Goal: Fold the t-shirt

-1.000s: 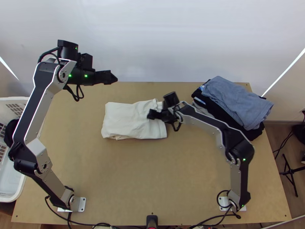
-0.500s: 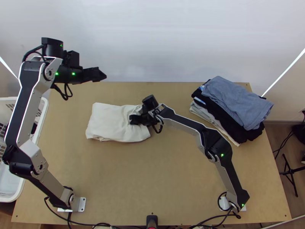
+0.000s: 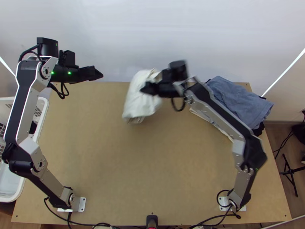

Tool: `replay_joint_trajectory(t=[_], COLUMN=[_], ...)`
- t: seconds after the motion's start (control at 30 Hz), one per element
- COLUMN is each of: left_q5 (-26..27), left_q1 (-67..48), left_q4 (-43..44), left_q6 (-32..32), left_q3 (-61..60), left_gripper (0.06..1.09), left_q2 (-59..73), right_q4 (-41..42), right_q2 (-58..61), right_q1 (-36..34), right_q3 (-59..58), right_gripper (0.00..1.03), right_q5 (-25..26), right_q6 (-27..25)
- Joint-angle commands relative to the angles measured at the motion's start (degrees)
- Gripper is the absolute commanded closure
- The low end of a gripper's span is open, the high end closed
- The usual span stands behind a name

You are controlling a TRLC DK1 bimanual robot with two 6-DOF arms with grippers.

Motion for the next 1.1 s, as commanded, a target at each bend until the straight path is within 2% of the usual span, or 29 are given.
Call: replay_joint_trajectory(t=[0.0, 0.23, 0.43, 0.57, 0.77, 1.07], left_q5=[0.8, 0.8, 0.8, 0.8, 0.8, 0.8], left_q1=[-0.4, -0.4, -0.5, -0.6, -1.0, -2.3], left_q4=[0.5, 0.6, 0.6, 0.6, 0.6, 1.0], left_q6=[-0.5, -0.5, -0.3, -0.4, -0.6, -1.9], left_q3=[0.1, 0.1, 0.2, 1.2, 2.9, 3.4], left_gripper=[0.10, 0.10, 0.10, 0.10, 0.10, 0.10], left_q2=[0.8, 0.2, -0.2, -0.2, 0.5, 1.3], right_q4=[-4.8, -7.3, -7.4, -7.8, -9.0, -11.0], right_q2=[-9.1, -14.4, -14.6, -14.6, -14.8, -16.3], right_q1=[-7.8, -22.4, -35.5, -41.7, -45.6, -46.3], right_q3=[2.0, 1.7, 2.6, 2.0, 0.3, -3.6], right_gripper=[1.00, 1.00, 1.00, 1.00, 1.00, 1.00], right_q5=[-0.6, -1.9, -4.5, -5.7, -7.2, -7.5], right_q6=[-1.2, -7.1, -7.9, -7.9, -8.3, -9.4])
